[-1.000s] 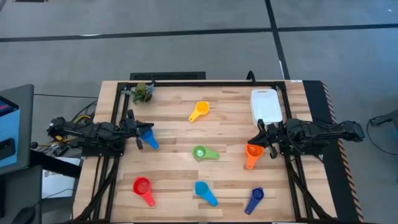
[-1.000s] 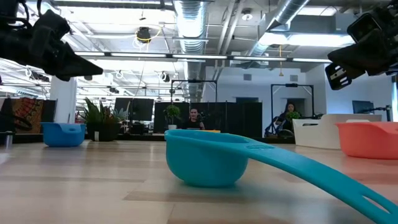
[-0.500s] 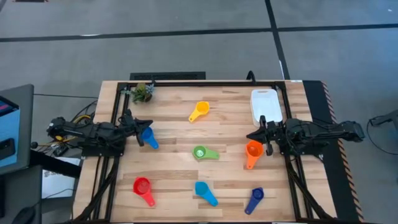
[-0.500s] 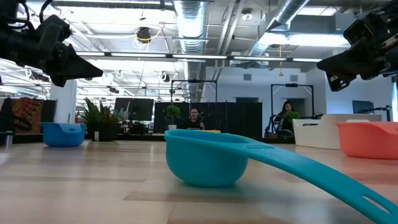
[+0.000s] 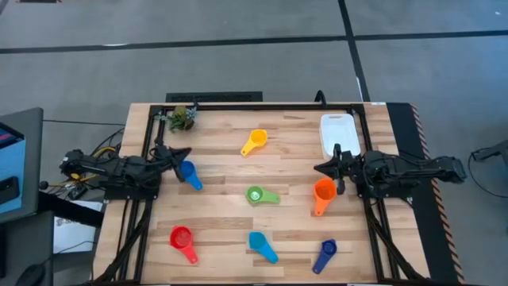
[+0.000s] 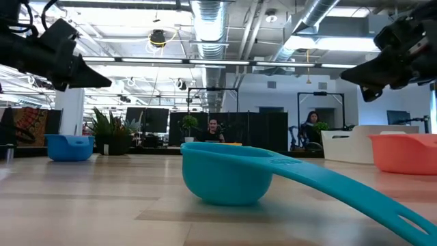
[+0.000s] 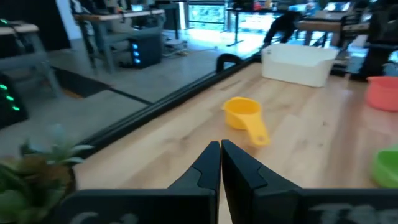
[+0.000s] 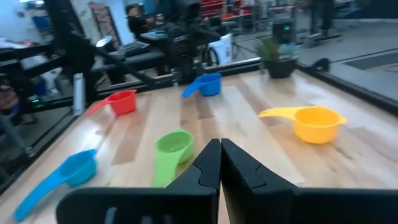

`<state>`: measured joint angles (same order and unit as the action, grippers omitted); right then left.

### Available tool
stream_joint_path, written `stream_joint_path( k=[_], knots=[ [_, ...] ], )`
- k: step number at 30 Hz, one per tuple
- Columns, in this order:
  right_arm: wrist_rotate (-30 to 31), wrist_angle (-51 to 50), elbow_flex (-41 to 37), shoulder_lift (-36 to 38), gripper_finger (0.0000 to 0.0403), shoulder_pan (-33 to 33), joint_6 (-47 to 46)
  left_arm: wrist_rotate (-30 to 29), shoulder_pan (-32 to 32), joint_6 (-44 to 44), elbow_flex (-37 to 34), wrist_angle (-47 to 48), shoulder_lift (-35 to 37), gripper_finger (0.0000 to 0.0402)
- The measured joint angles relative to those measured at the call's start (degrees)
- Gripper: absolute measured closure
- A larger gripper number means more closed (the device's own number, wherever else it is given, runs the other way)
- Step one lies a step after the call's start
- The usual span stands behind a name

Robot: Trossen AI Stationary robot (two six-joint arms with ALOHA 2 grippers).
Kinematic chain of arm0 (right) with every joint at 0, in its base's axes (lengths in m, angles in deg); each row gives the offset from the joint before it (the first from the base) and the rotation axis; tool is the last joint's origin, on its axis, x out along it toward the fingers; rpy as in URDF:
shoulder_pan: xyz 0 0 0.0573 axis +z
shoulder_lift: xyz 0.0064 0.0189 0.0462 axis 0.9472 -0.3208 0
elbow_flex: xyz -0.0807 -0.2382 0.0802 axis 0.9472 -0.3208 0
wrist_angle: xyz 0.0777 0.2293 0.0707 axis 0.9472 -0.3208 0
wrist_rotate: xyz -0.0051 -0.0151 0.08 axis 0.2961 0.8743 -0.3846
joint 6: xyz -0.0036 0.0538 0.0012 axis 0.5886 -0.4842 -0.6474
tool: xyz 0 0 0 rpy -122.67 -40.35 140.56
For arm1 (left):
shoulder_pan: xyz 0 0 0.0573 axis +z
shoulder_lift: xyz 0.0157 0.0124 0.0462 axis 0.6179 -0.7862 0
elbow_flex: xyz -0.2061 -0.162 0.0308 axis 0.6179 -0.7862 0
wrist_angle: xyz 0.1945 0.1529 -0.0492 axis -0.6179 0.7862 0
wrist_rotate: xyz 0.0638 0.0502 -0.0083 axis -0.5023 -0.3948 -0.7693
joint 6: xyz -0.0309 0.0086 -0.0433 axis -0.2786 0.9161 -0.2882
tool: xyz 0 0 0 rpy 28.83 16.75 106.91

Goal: Nest measuring cups in basket
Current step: Move the orange measuring cup to the bottom left of the table

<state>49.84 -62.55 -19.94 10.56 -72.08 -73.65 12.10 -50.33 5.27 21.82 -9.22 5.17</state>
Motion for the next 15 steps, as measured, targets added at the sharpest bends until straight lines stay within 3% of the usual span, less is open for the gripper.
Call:
stream_joint_path(
  k=[7,11,15],
  knots=[
    [4.79,0.31,-0.01,0.00,0.0367,-2.81,-8.66,-1.19,-0.02,2.76,-0.13,-9.82,0.00,0.0400],
    [7.76,0.56,-0.01,0.00,0.0369,-4.35,-18.52,-5.75,0.00,0.32,-0.11,-11.49,0.00,0.0400],
    [10.78,0.94,-0.01,-0.48,0.0370,-6.12,-27.92,-5.33,0.00,0.17,-0.11,-10.83,0.00,0.0398]
  ],
)
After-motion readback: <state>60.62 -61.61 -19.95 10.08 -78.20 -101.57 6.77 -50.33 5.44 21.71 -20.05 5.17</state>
